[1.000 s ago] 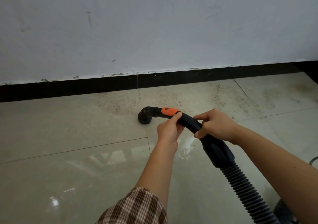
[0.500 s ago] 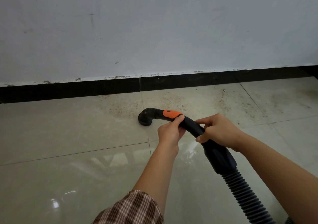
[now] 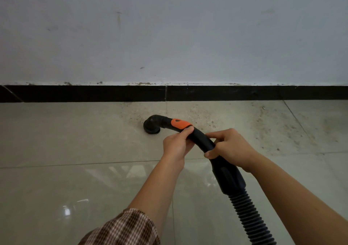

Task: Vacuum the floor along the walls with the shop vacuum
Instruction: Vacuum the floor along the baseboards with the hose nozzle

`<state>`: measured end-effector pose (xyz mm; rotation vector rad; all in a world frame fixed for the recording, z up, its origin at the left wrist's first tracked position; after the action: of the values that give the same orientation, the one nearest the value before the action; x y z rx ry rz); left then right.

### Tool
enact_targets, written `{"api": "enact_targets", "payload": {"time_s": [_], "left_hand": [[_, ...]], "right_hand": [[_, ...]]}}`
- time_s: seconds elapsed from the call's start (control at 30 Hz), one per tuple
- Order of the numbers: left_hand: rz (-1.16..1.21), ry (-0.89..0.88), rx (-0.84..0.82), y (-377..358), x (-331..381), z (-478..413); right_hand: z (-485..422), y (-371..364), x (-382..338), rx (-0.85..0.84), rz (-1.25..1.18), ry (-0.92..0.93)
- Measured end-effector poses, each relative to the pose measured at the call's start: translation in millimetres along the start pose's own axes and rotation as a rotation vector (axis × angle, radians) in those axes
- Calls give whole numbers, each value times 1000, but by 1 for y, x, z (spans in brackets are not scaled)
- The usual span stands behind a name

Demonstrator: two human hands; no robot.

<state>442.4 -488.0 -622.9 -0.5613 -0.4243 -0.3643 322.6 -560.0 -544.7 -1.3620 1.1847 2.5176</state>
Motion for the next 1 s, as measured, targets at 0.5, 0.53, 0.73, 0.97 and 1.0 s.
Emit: {"api": "enact_targets", "payload": {"time_s": [0.5,0.53,0.73,0.97,1.0], "left_hand": [[8,-37,76,41,33,2],[9,-41,79,43,35,3],[-23,-24,111,57,45,16],[-133,24,138,58,66,21],[-161,28,155,56,71,21]], "right_hand": [[-35,-33,-22,-69,-24,77],[-37,-35,-24,-71,-21,84],[-41,-53,-38,-87,37,106],[-46,-61,-48,-7,65,132],[-47,-61,-48,-1,57,123]]}}
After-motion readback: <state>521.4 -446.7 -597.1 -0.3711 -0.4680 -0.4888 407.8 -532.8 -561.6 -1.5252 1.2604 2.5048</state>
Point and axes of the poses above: each hand's wrist, its own z-axis away from the middle knuckle, its own y-axis out of the back of the hand, x = y × z, the point moved 6 cm from there along -z, towards the middle knuckle, and after that the axes turned 11 degrees about y, right-handed, at the moved point
